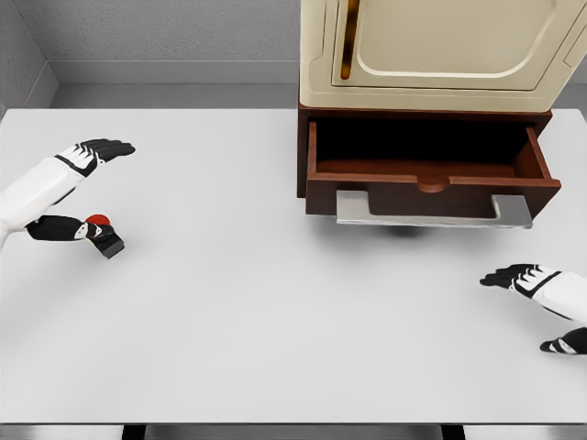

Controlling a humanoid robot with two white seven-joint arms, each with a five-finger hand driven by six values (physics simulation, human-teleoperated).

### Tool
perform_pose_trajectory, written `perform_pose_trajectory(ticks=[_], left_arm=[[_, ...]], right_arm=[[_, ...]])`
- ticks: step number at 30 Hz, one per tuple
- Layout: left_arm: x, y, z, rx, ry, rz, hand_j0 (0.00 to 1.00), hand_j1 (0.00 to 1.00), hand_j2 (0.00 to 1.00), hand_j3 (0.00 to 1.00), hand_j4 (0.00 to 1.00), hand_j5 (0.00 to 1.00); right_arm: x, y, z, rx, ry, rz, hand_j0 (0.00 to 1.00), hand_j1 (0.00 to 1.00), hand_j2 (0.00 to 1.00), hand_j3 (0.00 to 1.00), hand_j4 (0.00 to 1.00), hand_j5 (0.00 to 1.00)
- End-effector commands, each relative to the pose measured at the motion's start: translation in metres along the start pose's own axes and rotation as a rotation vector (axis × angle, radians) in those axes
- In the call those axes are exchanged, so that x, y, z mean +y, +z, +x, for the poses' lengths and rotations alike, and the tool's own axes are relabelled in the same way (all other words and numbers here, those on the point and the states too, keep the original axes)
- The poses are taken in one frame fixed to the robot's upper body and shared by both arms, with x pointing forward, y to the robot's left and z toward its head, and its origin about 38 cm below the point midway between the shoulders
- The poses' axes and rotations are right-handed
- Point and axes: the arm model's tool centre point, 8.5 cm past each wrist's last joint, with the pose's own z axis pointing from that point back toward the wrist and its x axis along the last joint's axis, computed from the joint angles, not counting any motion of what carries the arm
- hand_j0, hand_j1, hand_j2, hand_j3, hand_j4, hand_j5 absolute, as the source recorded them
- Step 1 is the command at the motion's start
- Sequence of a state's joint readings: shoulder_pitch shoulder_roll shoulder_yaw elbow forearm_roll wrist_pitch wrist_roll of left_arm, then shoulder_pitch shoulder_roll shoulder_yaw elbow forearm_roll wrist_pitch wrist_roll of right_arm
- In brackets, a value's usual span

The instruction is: Put the switch into the drawer with left arm, and close the drawer with right arm

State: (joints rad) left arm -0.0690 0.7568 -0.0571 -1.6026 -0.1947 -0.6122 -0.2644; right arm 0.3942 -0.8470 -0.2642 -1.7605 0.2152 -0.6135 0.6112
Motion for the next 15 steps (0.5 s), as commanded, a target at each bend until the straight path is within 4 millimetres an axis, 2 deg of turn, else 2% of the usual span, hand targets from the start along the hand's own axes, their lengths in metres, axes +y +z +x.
perform_pose_trajectory(ticks=[1, 5, 8, 11, 12, 15], left_arm=[[0.001, 0.0, 0.0, 0.0, 0.005, 0.005, 1.0, 1.0, 1.0, 1.0, 1.0, 1.0], [0.0, 0.0, 0.0, 0.0, 0.007, 0.006, 1.0, 1.0, 1.0, 1.0, 1.0, 1.0], [0.003, -0.002, 0.001, -0.013, 0.085, 0.12, 1.0, 1.0, 1.0, 1.0, 1.0, 1.0], [0.003, 0.009, 0.001, -0.035, 0.257, 0.2, 1.0, 1.0, 1.0, 1.0, 1.0, 1.0], [0.004, 0.01, 0.001, -0.044, 0.298, 0.224, 1.0, 1.0, 1.0, 1.0, 1.0, 1.0], [0.003, 0.013, 0.001, -0.06, 0.388, 0.264, 1.0, 1.0, 1.0, 1.0, 1.0, 1.0]], right_arm=[[-0.001, 0.0, 0.0, -0.002, -0.006, -0.004, 1.0, 1.0, 1.0, 1.0, 1.0, 1.0], [-0.001, 0.0, 0.0, -0.001, -0.007, -0.004, 1.0, 1.0, 1.0, 1.0, 1.0, 1.0], [-0.004, 0.001, -0.001, 0.003, 0.002, -0.011, 1.0, 1.0, 1.0, 1.0, 1.0, 1.0], [-0.008, 0.004, -0.003, 0.01, 0.01, -0.011, 0.44, 0.44, 0.44, 0.44, 0.44, 0.44], [-0.015, 0.008, -0.004, 0.011, 0.006, -0.032, 0.43, 0.43, 0.43, 0.43, 0.43, 0.43], [-0.021, 0.012, -0.005, 0.018, 0.006, -0.066, 0.49, 0.49, 0.49, 0.49, 0.49, 0.49]])
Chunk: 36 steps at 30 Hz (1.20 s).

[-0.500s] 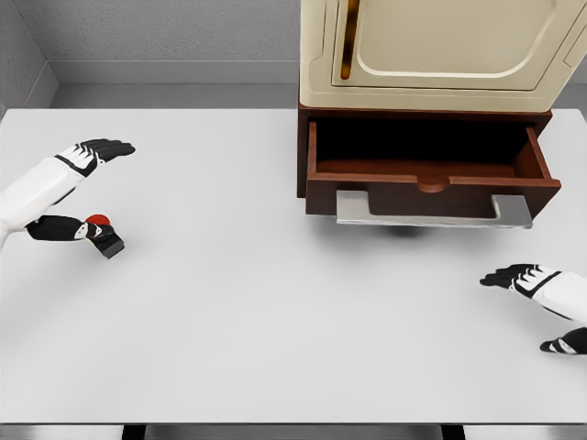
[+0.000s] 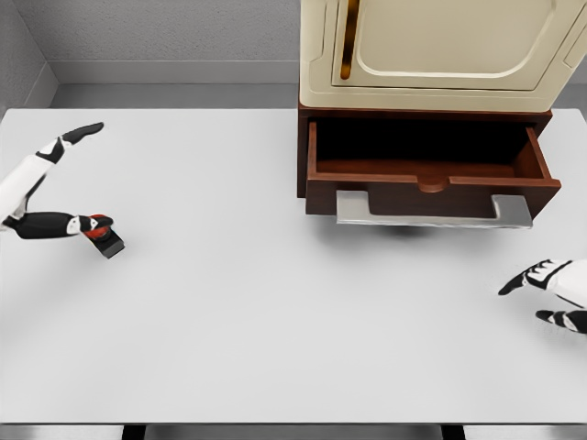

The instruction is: Put the switch into the drawer with left arm, and close the drawer with right arm

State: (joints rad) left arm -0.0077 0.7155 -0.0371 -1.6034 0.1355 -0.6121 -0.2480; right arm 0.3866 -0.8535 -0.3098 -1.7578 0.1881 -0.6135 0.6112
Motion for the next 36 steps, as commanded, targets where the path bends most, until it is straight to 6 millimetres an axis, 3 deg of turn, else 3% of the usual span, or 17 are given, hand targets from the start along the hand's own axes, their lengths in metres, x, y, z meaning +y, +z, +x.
perform_pose_trajectory(ticks=[1, 4, 10, 12, 19, 27, 36], left_arm=[[0.004, 0.001, 0.002, -0.019, 0.083, 0.05, 1.0, 1.0, 1.0, 1.0, 1.0, 1.0], [-0.011, 0.003, -0.001, -0.008, 0.114, 0.02, 1.0, 1.0, 1.0, 1.0, 1.0, 1.0], [-0.03, 0.013, -0.005, 0.006, 0.19, -0.035, 1.0, 1.0, 1.0, 1.0, 1.0, 1.0], [-0.033, 0.013, -0.006, 0.004, 0.217, -0.021, 1.0, 1.0, 1.0, 1.0, 1.0, 1.0], [-0.053, 0.024, -0.039, 0.232, 0.376, -0.014, 1.0, 1.0, 1.0, 1.0, 1.0, 1.0], [-0.046, 0.036, -0.061, 0.34, 0.384, 0.012, 1.0, 1.0, 1.0, 1.0, 1.0, 1.0], [-0.061, 0.047, -0.085, 0.412, 0.431, 0.051, 1.0, 1.0, 1.0, 1.0, 1.0, 1.0]], right_arm=[[-0.006, 0.003, -0.001, 0.003, -0.004, -0.021, 0.49, 0.49, 0.49, 0.49, 0.49, 0.49], [-0.011, 0.003, -0.001, -0.005, -0.006, -0.039, 0.57, 0.57, 0.57, 0.57, 0.57, 0.57], [-0.013, 0.001, 0.001, -0.02, -0.015, -0.042, 0.57, 0.57, 0.57, 0.57, 0.57, 0.57], [-0.012, -0.01, 0.004, -0.05, -0.015, -0.032, 0.56, 0.56, 0.56, 0.56, 0.56, 0.56], [-0.011, -0.017, 0.007, -0.07, -0.014, -0.025, 0.5, 0.5, 0.5, 0.5, 0.5, 0.5], [-0.018, -0.017, 0.007, -0.072, 0.002, -0.028, 0.48, 0.48, 0.48, 0.48, 0.48, 0.48], [-0.017, -0.02, 0.009, -0.086, -0.009, -0.025, 0.52, 0.52, 0.52, 0.52, 0.52, 0.52]])
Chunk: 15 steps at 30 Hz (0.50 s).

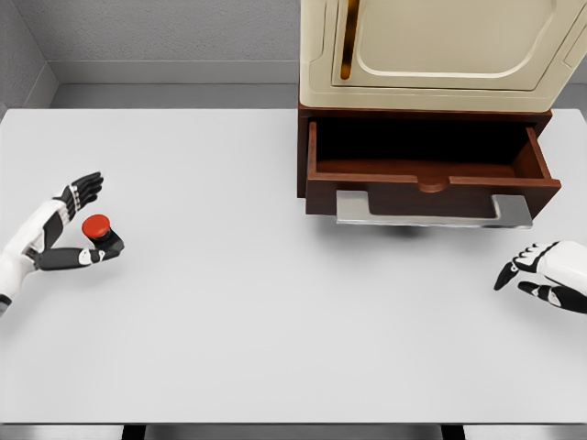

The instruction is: Put the switch into the drawer with left arm, and close the drawer with right arm

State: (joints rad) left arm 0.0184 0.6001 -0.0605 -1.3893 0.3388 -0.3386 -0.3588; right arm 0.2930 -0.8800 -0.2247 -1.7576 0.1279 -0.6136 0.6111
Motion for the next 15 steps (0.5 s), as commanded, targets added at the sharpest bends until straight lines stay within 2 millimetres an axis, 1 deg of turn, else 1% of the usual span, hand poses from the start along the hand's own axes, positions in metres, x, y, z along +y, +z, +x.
perform_pose_trajectory(ticks=[1, 3, 5, 7, 10, 12, 14, 15], left_arm=[[-0.001, 0.002, -0.008, 0.018, 0.016, 0.008, 1.0, 1.0, 1.0, 1.0, 1.0, 1.0], [-0.005, 0.003, -0.015, 0.031, 0.033, 0.015, 1.0, 1.0, 1.0, 1.0, 1.0, 1.0], [-0.006, 0.003, -0.016, 0.032, 0.036, 0.015, 1.0, 1.0, 1.0, 1.0, 1.0, 1.0], [-0.008, -0.002, -0.021, 0.036, 0.051, 0.022, 1.0, 1.0, 1.0, 1.0, 1.0, 1.0], [-0.009, -0.002, -0.022, 0.039, 0.054, 0.022, 1.0, 1.0, 1.0, 1.0, 1.0, 1.0], [-0.009, -0.002, -0.022, 0.039, 0.054, 0.022, 1.0, 1.0, 1.0, 1.0, 1.0, 1.0], [-0.01, -0.002, -0.022, 0.042, 0.052, 0.021, 0.98, 0.98, 0.98, 0.98, 0.98, 0.98], [-0.01, -0.002, -0.023, 0.047, 0.039, 0.018, 0.93, 0.93, 0.93, 0.93, 0.93, 0.93]], right_arm=[[0.002, -0.002, 0.001, -0.007, -0.011, 0.004, 0.52, 0.52, 0.52, 0.52, 0.52, 0.52], [0.007, -0.004, 0.002, -0.015, -0.02, 0.016, 0.52, 0.52, 0.52, 0.52, 0.52, 0.52], [0.009, -0.006, 0.003, -0.021, -0.025, 0.022, 0.53, 0.53, 0.53, 0.53, 0.53, 0.53], [0.009, -0.006, 0.003, -0.021, -0.024, 0.021, 0.53, 0.53, 0.53, 0.53, 0.53, 0.53], [0.01, -0.006, 0.003, -0.021, -0.024, 0.024, 0.53, 0.53, 0.53, 0.53, 0.53, 0.53], [0.003, -0.005, 0.002, -0.017, -0.006, 0.032, 0.53, 0.53, 0.53, 0.53, 0.53, 0.53], [0.004, -0.005, 0.002, -0.018, -0.007, 0.033, 0.55, 0.55, 0.55, 0.55, 0.55, 0.55], [0.004, -0.005, 0.002, -0.018, -0.007, 0.033, 0.55, 0.55, 0.55, 0.55, 0.55, 0.55]])
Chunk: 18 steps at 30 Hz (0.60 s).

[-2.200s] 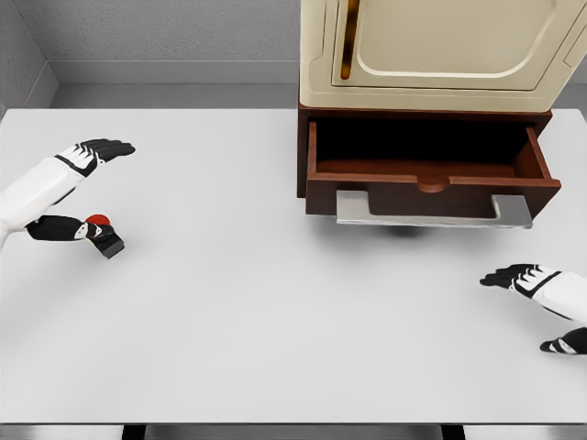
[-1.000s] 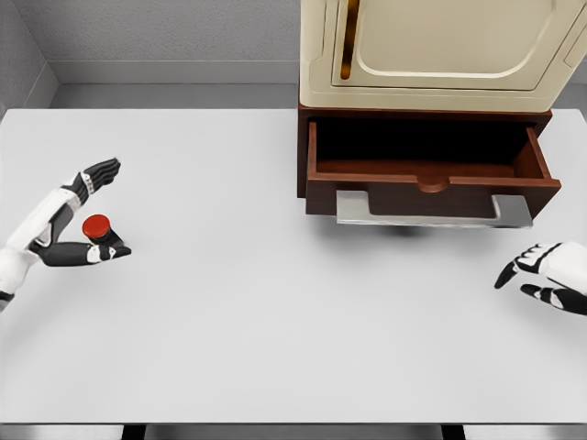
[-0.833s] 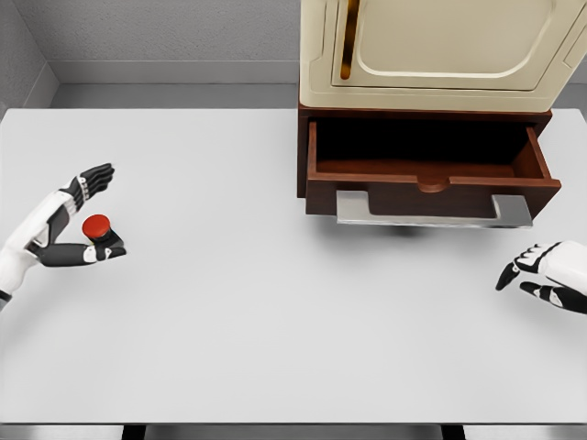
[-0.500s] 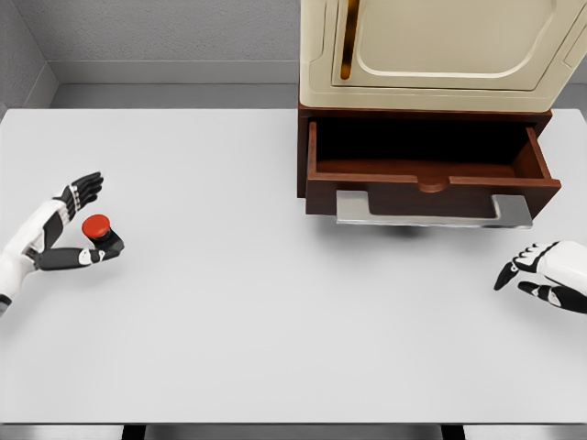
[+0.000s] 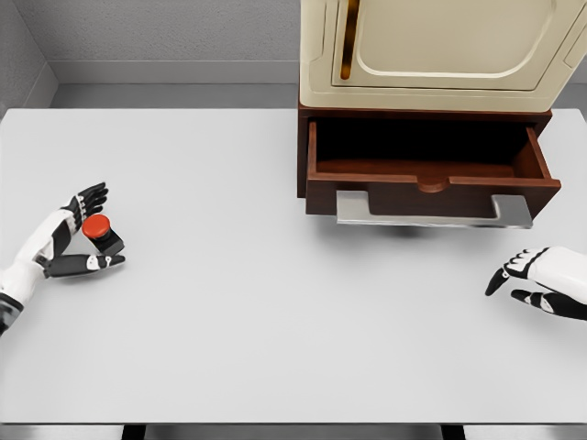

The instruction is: Put the switch into the drawer with left arm, and close the drawer with right arm

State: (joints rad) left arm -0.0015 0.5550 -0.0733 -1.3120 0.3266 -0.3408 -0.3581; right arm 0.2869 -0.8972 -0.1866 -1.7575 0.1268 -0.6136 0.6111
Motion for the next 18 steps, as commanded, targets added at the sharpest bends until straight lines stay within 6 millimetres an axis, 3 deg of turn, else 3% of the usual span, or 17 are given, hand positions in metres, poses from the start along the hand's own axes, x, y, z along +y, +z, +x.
perform_pose_trajectory(ticks=[1, 4, 18], left_arm=[[-0.0017, -0.0004, -0.0012, 0.003, -0.002, 0.0, 0.89, 0.89, 0.89, 0.89, 0.89, 0.89], [-0.0013, -0.0002, -0.0011, 0.004, -0.005, -0.001, 0.76, 0.76, 0.76, 0.76, 0.76, 0.76], [-0.0013, 0.0034, -0.0053, 0.012, -0.006, 0.003, 0.77, 0.77, 0.77, 0.77, 0.77, 0.77]], right_arm=[[-0.0011, 0.0004, 0.0, -0.001, -0.003, 0.0, 0.55, 0.55, 0.55, 0.55, 0.55, 0.55], [-0.0011, 0.0004, 0.0, -0.001, -0.003, 0.0, 0.56, 0.56, 0.56, 0.56, 0.56, 0.56], [-0.0013, 0.0002, 0.0004, -0.002, -0.002, -0.001, 0.56, 0.56, 0.56, 0.56, 0.56, 0.56]])
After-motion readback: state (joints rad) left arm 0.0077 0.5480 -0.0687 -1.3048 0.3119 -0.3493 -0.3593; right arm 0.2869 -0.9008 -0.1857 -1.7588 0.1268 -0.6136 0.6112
